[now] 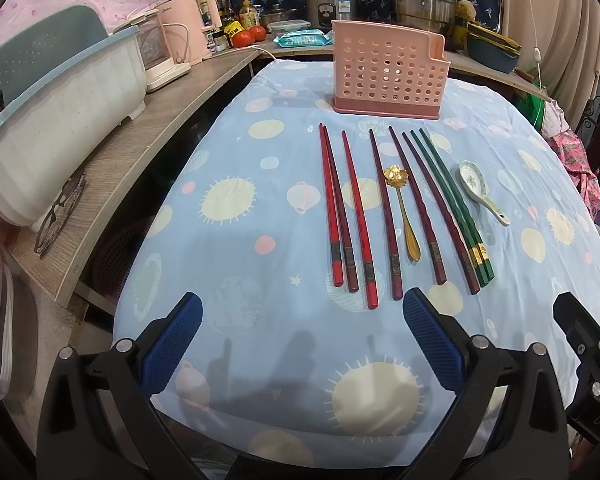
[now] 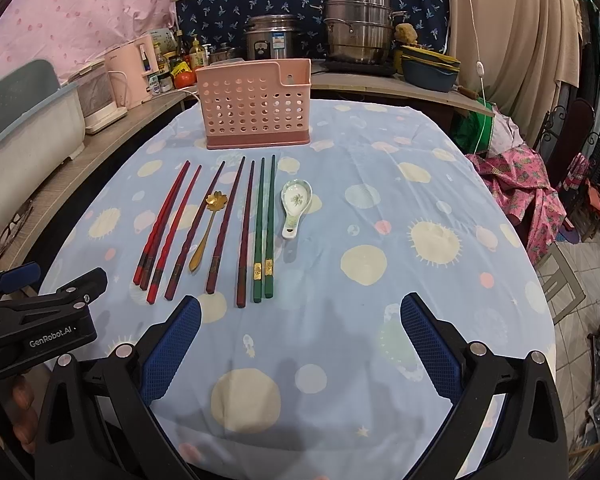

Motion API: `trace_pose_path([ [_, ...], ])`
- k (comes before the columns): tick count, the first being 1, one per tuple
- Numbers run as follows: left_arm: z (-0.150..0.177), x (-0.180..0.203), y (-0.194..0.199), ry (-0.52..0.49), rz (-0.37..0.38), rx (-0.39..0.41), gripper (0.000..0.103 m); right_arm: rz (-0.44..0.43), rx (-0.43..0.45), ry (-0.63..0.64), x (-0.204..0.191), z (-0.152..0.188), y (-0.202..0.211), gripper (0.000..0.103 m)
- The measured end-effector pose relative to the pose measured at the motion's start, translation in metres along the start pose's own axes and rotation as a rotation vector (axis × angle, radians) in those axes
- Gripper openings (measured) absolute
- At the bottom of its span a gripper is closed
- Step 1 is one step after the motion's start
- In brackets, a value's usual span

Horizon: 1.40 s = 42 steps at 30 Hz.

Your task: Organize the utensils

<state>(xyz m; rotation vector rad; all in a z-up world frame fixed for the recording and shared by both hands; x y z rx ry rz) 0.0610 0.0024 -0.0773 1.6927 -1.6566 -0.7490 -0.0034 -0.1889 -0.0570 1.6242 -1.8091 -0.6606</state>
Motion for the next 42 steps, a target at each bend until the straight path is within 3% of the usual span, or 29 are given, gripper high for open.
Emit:
trace_pose_path([
  [42, 0.0017, -0.0085, -0.0024, 0.003, -0.004, -0.004, 0.096, -0.002, -0.003, 0.000, -0.0030, 0.0014, -0.0006, 0.096],
])
Point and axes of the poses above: each gripper's, at about its wrist camera, not at the fingertips, and y roughly against the way its jaws point, x to its right, z to its underside, the point moved 9 cm from there along -y, roughly the way its jaws point, and after that the axes turned 12 degrees about y, right-handed, at the moved point
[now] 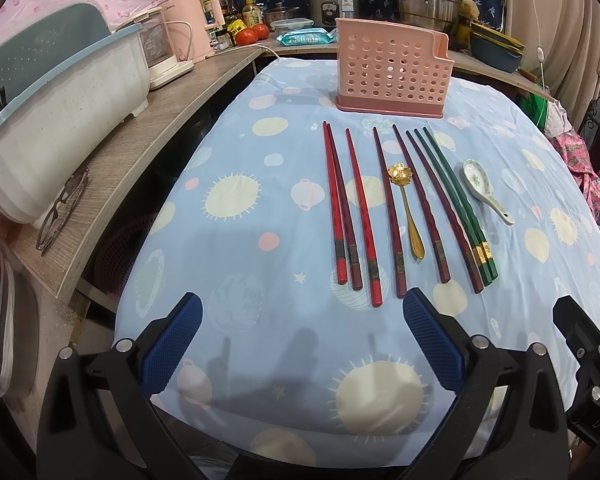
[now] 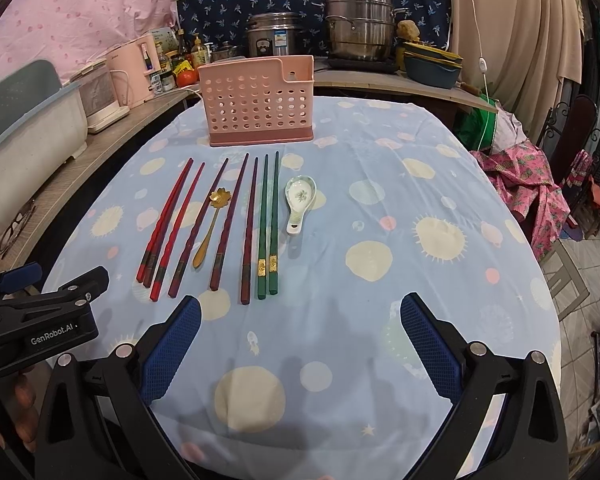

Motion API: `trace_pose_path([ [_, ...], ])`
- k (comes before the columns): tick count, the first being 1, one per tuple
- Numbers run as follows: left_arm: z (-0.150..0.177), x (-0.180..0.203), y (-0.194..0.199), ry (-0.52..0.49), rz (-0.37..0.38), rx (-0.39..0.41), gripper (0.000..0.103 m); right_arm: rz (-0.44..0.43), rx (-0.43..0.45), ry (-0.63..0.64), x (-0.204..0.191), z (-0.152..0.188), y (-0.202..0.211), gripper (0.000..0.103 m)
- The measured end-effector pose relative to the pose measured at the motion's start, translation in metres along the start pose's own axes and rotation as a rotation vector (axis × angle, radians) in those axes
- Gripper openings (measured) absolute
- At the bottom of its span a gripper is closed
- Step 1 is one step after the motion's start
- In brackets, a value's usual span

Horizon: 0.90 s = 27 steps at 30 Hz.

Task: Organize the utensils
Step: 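Grasp a red chopstick with the left tool while the right tool grasps the white ceramic spoon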

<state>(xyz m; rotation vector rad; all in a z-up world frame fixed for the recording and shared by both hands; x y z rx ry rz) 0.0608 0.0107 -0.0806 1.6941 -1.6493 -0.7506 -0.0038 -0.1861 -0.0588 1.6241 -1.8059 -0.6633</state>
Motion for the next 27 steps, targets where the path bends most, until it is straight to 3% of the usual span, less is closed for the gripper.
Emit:
trace_pose_path([
  [11, -0.003, -0.008, -0.007, 0.041, -0.005, -0.025, 0.096, -0.002, -0.009, -0.014, -0.001, 0.002, -0.002, 0.096],
  [23, -0.009, -0.019, -0.051, 0.080, 0.018, -0.105, 0.095, -0.002, -0.043, -0.054, 0.016, 0.004, -0.021, 0.096],
  [27, -0.011, -0.014, -0.065, 0.062, 0.025, -0.120, 0.089, 0.001, -0.056, -0.072, 0.023, 0.001, -0.031, 0.096],
])
Point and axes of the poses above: each gripper's, at about its wrist camera, not at the fingertips, and y roughly against the way its jaws point, x to its right, z to its underside, the point moved 9 cm from there along -y, roughly the way its jaws point, and after that the axes turned 12 degrees about y, right-handed, at the moved point
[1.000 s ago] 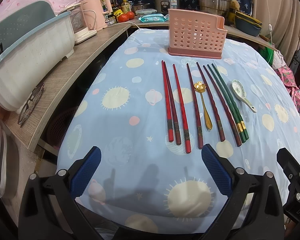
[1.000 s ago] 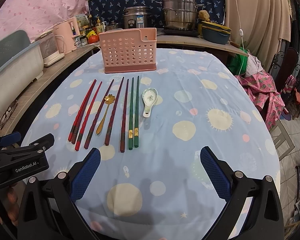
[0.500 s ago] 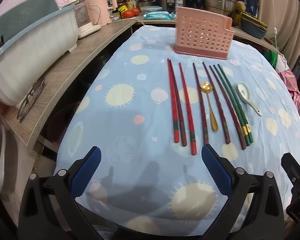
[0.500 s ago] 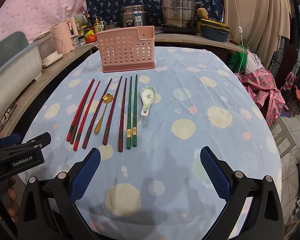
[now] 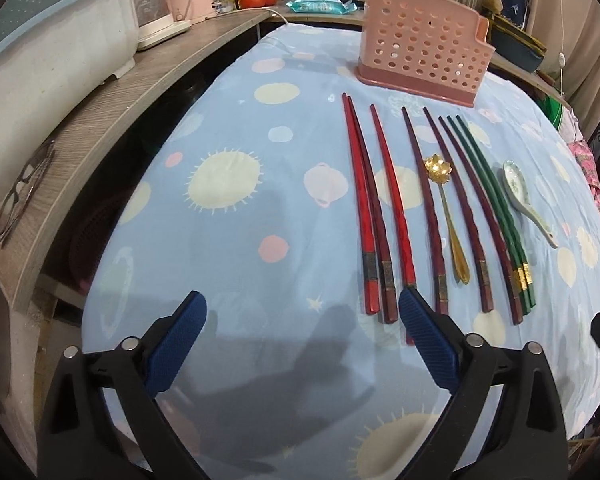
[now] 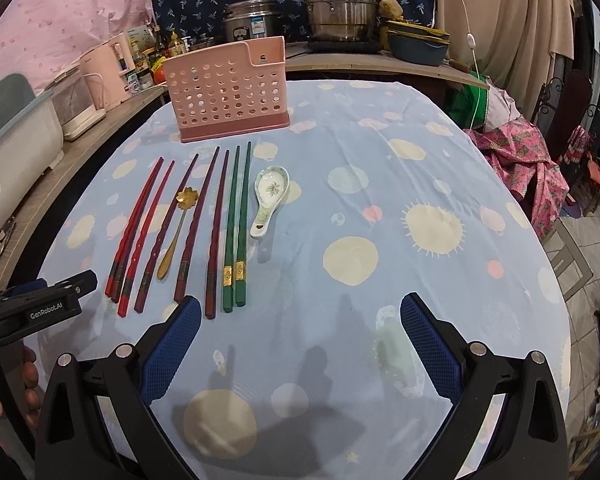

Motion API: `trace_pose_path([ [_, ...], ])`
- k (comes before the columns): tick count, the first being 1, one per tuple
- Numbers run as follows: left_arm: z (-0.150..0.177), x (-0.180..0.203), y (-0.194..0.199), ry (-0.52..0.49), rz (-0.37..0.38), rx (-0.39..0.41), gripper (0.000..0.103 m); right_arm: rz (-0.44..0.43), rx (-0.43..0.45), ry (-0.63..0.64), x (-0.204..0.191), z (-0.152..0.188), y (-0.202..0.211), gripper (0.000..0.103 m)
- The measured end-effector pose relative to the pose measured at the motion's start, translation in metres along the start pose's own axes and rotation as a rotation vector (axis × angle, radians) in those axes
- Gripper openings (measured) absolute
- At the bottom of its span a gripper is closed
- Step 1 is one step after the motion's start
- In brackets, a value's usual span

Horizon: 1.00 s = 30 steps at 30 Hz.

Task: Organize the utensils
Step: 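Grasp a red chopstick with the left tool while the right tool grasps the white ceramic spoon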

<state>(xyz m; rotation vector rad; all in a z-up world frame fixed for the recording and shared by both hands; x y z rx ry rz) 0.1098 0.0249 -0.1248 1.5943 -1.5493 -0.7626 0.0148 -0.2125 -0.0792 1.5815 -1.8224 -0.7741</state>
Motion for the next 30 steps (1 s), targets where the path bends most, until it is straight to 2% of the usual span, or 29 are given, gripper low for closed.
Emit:
trace_pose_path([
  [2, 0.000, 0.001, -0.008, 0.005, 0.004, -0.023, 0.081, 0.001, -0.001, -0.010, 0.005, -0.004, -0.005, 0.096],
  [5, -0.001, 0.000, -0.016, 0.007, 0.005, -0.041, 0.077, 0.005, 0.003, -0.014, 0.008, -0.011, -0.011, 0.096],
  [16, -0.005, 0.012, -0.025, -0.011, 0.036, -0.051, 0.068, -0.013, 0.018, -0.008, 0.004, -0.038, -0.031, 0.083],
  [21, -0.003, 0.013, -0.027, -0.017, 0.034, -0.052, 0.062, -0.027, 0.013, -0.010, 0.002, -0.052, -0.044, 0.063],
  [24, -0.003, 0.009, -0.026, -0.010, 0.040, -0.048, 0.053, -0.047, 0.005, -0.010, -0.001, -0.059, -0.055, 0.052],
  [26, -0.004, 0.007, -0.025, -0.004, 0.049, -0.045, 0.043, -0.066, -0.006, -0.020, -0.003, -0.062, -0.064, 0.044],
  [30, -0.003, 0.004, -0.024, -0.002, 0.061, -0.041, 0.035, -0.087, -0.028, -0.033, -0.005, -0.065, -0.079, 0.032],
])
Point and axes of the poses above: each gripper's, at about its wrist camera, not at the fingertips, and y roughly against the way its jaws point, x to its right, z to its underside, the point moved 9 cm from there along -y, roughly the way its jaws point, and after that the axes turned 12 degrees about y, right-handed, at the moved point
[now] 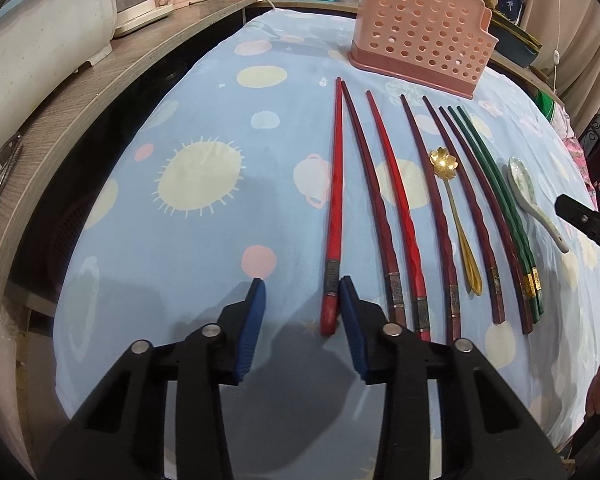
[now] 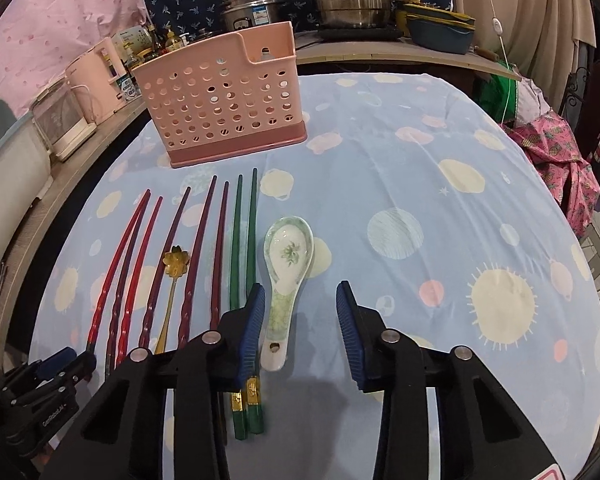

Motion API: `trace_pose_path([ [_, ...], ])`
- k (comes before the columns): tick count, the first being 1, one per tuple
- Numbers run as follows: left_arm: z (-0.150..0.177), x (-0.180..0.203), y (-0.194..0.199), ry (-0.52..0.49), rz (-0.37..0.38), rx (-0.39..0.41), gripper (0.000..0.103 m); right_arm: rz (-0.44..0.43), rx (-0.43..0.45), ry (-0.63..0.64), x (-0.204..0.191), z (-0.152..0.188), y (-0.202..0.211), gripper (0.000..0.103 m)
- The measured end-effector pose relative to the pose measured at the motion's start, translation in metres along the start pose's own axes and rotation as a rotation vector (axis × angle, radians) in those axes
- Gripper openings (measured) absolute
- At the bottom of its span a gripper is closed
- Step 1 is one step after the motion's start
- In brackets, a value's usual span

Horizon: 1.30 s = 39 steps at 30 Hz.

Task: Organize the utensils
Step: 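Grasp a red chopstick with the left tool while the right tool grasps the white ceramic spoon, then lift the red chopstick and white spoon and carry both into the pink holder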

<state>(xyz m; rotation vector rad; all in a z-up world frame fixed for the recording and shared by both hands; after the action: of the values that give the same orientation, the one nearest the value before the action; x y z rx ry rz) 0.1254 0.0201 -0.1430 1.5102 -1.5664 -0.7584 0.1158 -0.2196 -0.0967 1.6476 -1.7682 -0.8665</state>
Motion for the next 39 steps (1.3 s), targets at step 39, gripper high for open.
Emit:
trace_pose_path([
  [39, 0.001, 0.004, 0.032, 0.040, 0.122, 0.040, 0.007, -0.079, 0.011, -0.081, 0.008, 0.025, 0.027, 0.007],
])
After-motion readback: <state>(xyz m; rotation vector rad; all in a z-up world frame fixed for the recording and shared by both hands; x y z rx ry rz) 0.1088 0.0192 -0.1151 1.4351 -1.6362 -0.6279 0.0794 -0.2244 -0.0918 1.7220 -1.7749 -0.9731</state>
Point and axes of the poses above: each gripper's, at about its wrist camera, not at the fingertips, and y roughly against the way its jaws point, x to its right, z to its underside, the point moved 9 cm from there along -y, roughly the way its jaws point, and after that the axes turned 12 degrees about y, right-handed, at the moved point
